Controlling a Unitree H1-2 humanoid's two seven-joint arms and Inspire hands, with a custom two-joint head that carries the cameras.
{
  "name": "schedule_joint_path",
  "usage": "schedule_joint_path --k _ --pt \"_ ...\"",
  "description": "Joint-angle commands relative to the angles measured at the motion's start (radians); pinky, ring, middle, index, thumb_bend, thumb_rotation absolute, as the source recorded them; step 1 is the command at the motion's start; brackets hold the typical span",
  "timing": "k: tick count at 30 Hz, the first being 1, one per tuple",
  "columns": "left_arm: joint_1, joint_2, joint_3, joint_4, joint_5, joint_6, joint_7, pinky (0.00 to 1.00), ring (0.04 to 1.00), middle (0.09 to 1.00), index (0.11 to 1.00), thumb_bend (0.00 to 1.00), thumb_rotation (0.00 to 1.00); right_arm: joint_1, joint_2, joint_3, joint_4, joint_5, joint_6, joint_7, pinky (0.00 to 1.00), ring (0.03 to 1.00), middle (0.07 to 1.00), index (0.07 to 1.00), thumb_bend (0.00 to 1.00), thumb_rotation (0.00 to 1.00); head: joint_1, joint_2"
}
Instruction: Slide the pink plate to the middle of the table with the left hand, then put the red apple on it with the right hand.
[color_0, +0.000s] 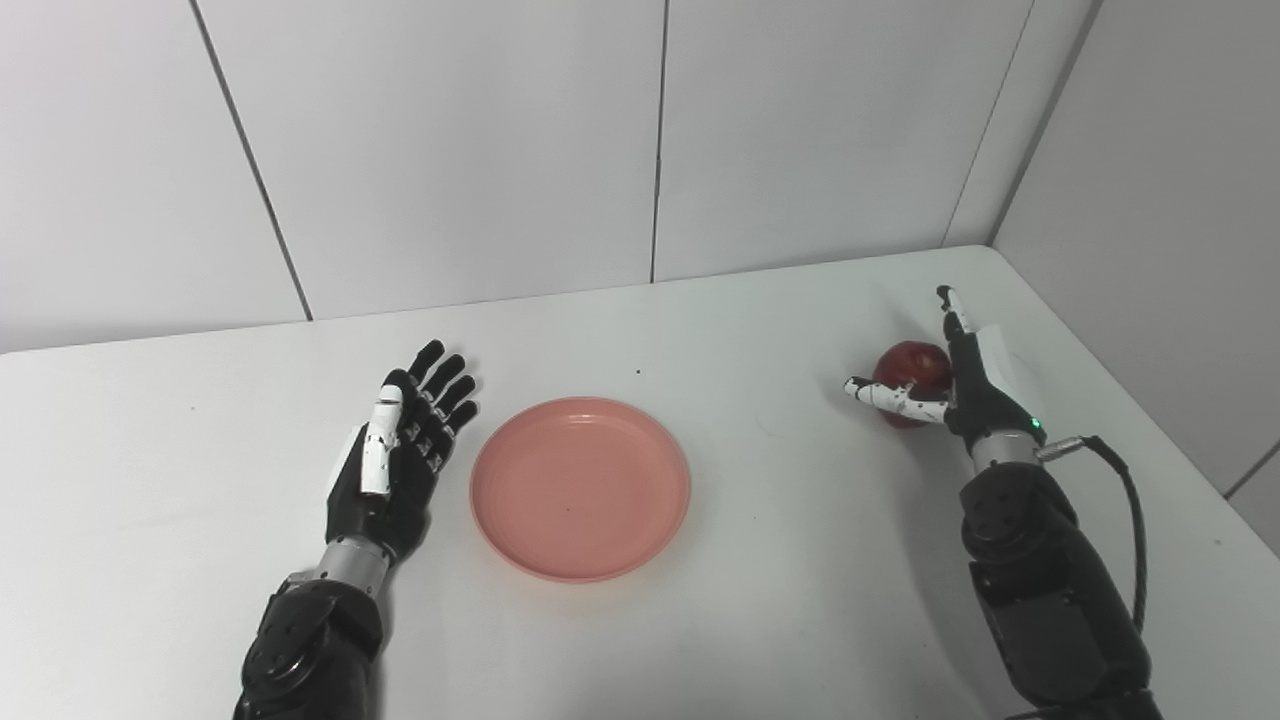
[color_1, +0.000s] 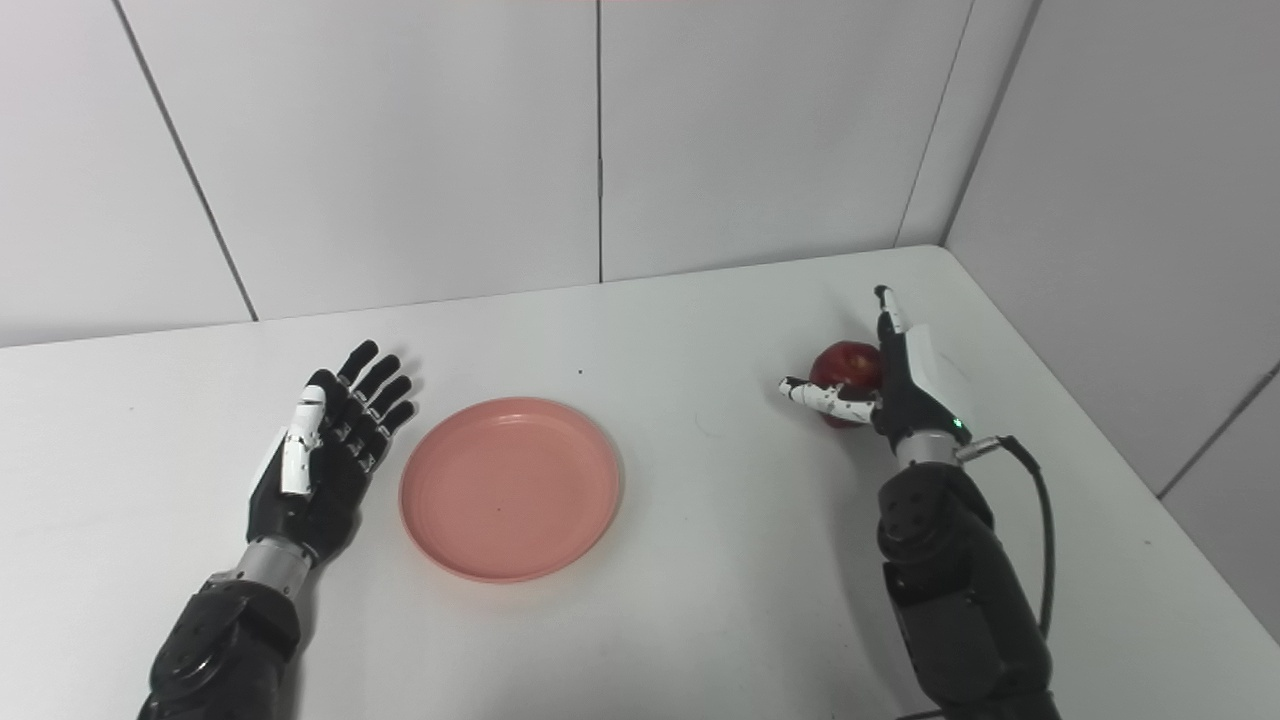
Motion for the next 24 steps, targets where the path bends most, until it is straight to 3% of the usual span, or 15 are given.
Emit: schedule_joint_path --k 1,7,11,14,18,19,20,24 --pt "0.023 0.007 -0.001 0.013 -0.001 0.057 0.007 0.94 0.935 0.937 0.926 0.41 1.0 -0.044 -0.02 -0.008 -0.013 -0.026 0.002 -0.012 0.78 0.876 0.911 0.923 1.0 0.33 0.002 0.0" --pt "0.024 0.005 0.001 0.011 -0.002 0.062 0.008 0.94 0.933 0.936 0.923 0.42 1.0 -0.038 -0.016 -0.012 -0.021 0.007 -0.013 -0.035 0.66 0.771 0.814 0.848 1.0 0.26 0.003 0.0" --pt "0.026 0.004 0.001 0.005 -0.003 0.065 0.008 0.94 0.934 0.937 0.924 0.41 1.0 -0.033 -0.029 0.003 -0.004 0.011 -0.045 -0.052 0.63 0.701 0.732 0.741 0.96 0.19 0.004 0.002" --pt "0.026 0.005 0.001 0.005 -0.004 0.068 0.004 0.95 0.938 0.941 0.928 0.42 1.0 -0.037 -0.033 0.008 0.017 0.014 -0.047 -0.057 0.53 0.596 0.641 0.65 0.92 0.13 0.004 0.003" --pt "0.027 0.003 0.001 -0.001 -0.004 0.073 0.008 0.95 0.937 0.94 0.926 0.42 1.0 -0.044 -0.041 0.024 0.037 0.005 -0.042 -0.065 0.51 0.546 0.588 0.575 0.86 0.1 0.007 0.005" --pt "0.027 0.004 0.001 0.001 -0.004 0.07 0.006 0.95 0.939 0.941 0.928 0.41 1.0 -0.044 -0.043 0.026 0.041 0.005 -0.043 -0.068 0.5 0.539 0.58 0.533 0.7 0.12 0.007 0.005" --pt "0.027 0.004 0.001 0.0 -0.003 0.07 0.006 0.95 0.94 0.942 0.929 0.42 1.0 -0.046 -0.045 0.03 0.046 0.003 -0.042 -0.072 0.48 0.523 0.568 0.505 0.59 0.13 0.007 0.005" --pt "0.027 0.003 0.001 0.003 -0.002 0.069 0.007 0.95 0.938 0.941 0.927 0.42 1.0 -0.051 -0.051 0.046 0.052 -0.011 -0.018 -0.077 0.37 0.438 0.503 0.485 0.52 0.14 0.008 0.006"
